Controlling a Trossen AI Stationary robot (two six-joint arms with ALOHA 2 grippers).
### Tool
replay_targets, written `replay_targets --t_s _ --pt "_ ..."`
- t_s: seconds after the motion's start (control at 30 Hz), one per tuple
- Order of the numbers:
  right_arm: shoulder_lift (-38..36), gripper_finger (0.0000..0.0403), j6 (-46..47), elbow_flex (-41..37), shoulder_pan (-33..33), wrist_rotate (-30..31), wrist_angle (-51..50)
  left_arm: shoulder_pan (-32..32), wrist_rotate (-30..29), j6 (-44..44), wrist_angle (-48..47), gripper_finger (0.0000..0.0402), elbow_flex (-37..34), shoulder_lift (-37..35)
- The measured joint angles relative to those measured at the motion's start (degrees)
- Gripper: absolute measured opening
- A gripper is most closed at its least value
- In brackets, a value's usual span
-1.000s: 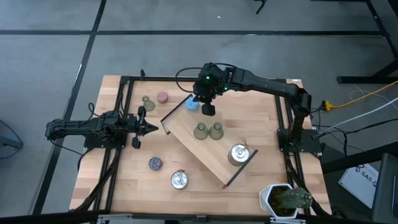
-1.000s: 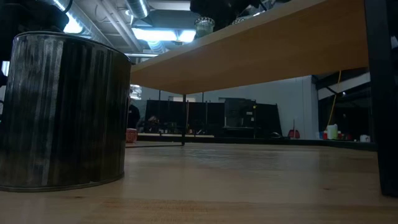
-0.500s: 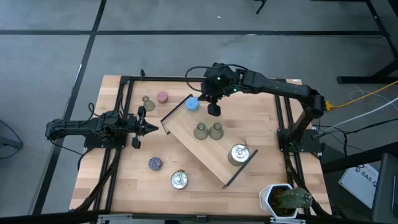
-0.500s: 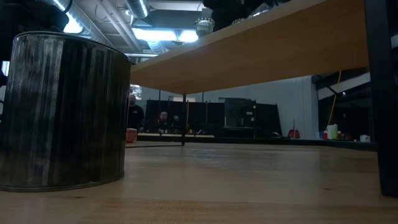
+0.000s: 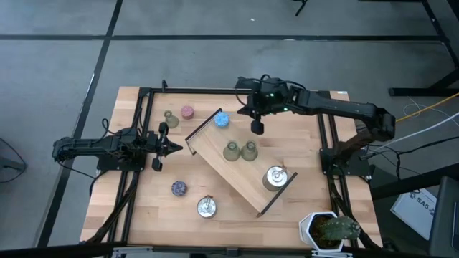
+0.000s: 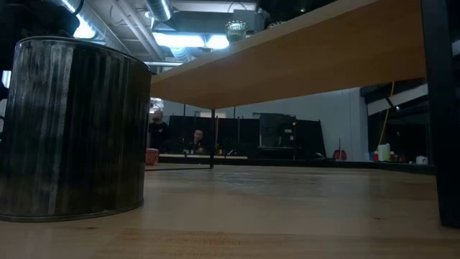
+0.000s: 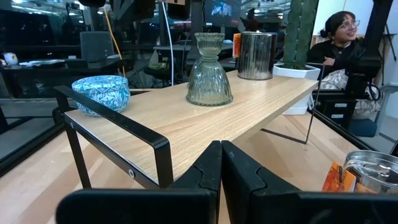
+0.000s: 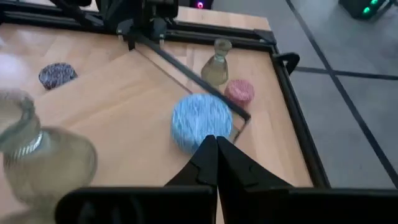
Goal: Pick & Place candle stick holders
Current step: Put the silver scented candle can on the shelf
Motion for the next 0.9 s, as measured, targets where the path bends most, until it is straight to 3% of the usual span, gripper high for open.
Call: replay_targets --t_s 0.2,0.9 --pt "-5.4 0.0 1.2 -4.8 -0.1 5.3 1.3 0.0 0.0 0.0 0.0 0.0004 0.0 0.0" --pt "-24.6 0.0 12.1 -31.8 -2.3 5.5 14.7 0.0 0.0 0.0 0.0 0.0004 0.0 0.0"
